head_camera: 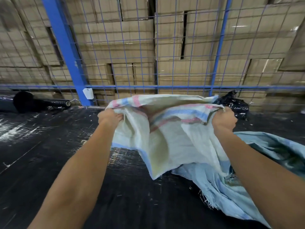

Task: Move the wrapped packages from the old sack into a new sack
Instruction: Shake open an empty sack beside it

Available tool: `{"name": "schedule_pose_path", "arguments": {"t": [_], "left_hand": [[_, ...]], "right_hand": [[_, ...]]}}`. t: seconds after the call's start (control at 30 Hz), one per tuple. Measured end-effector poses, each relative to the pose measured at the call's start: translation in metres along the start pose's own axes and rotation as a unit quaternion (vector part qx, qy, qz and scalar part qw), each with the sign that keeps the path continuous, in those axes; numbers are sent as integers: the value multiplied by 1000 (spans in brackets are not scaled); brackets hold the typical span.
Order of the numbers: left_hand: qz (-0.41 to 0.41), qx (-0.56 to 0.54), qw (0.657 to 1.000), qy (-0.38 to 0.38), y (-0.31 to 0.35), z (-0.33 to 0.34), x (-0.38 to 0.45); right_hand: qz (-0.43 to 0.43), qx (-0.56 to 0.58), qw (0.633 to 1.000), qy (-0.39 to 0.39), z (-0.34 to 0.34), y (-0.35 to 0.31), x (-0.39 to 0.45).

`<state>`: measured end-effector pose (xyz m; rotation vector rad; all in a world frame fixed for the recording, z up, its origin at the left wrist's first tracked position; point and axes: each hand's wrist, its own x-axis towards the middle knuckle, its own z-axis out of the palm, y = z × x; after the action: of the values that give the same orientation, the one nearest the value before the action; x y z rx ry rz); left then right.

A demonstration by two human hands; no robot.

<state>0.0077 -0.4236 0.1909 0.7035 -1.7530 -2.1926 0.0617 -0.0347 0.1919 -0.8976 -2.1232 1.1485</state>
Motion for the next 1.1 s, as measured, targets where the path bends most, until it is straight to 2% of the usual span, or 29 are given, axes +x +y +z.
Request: {"name": "schedule_pose_path", "arguments": {"t": [0.03, 0.1, 0.17, 0.27, 0.33, 0.37, 0.4, 0.47, 0.5, 0.53, 0.57, 0.6, 0.63, 0.67, 0.7, 0.73, 0.8, 0.83, 0.93, 1.0, 1.1], "left_hand": [[-5, -3, 1000, -15, -1, 0, -4], [26, 26, 998, -42, -6, 15, -25], [119, 96, 983, -107, -17, 44, -53], [195, 188, 923, -273, -33, 77, -103], [178, 262, 874, -368, -42, 90, -127], [185, 290, 861, -374, -48, 94, -132], [212, 310, 860, -345, -53, 96, -129], [259, 364, 869, -215, -60, 95, -119], [255, 381, 874, -161, -62, 93, -111], [236, 371, 889, -126, -63, 90, -101], [172, 326, 920, -133, -58, 86, -99], [73, 245, 952, -171, -52, 84, -100], [-49, 166, 957, -232, -48, 82, -99], [-124, 88, 947, -283, -45, 81, -98], [-153, 35, 934, -320, -41, 81, -101], [-148, -5, 926, -346, -40, 82, -100], [-119, -39, 922, -365, -28, 87, -99], [-108, -37, 930, -350, -22, 91, -97], [-104, -24, 945, -310, -1, 99, -85], [-90, -9, 949, -304, 13, 94, -69], [-99, 13, 931, -350, 26, 63, -36]], "right_hand": [[26, -16, 999, -31, -2, 8, 3], [-22, 2, 989, -146, -3, 13, -4], [-61, 91, 951, -290, 2, 7, -19], [-39, 183, 888, -419, 15, -6, -28], [6, 259, 856, -447, 12, -24, -34], [20, 282, 846, -451, 9, -30, -35], [22, 294, 837, -461, 3, -39, -37], [15, 279, 826, -490, -5, -44, -36], [13, 270, 817, -510, -6, -44, -34], [18, 264, 805, -531, -9, -42, -35], [24, 267, 789, -553, -10, -41, -35], [33, 275, 775, -568, -8, -38, -34], [49, 287, 763, -577, -5, -36, -35], [65, 302, 749, -587, -1, -34, -37], [71, 308, 737, -597, 3, -35, -42], [75, 302, 731, -607, 8, -36, -47], [65, 277, 726, -626, 23, -42, -57], [55, 269, 726, -630, 31, -45, -60], [28, 253, 755, -604, 41, -62, -71], [19, 292, 787, -544, 43, -76, -73], [-1, 330, 859, -392, 44, -85, -55]]}}
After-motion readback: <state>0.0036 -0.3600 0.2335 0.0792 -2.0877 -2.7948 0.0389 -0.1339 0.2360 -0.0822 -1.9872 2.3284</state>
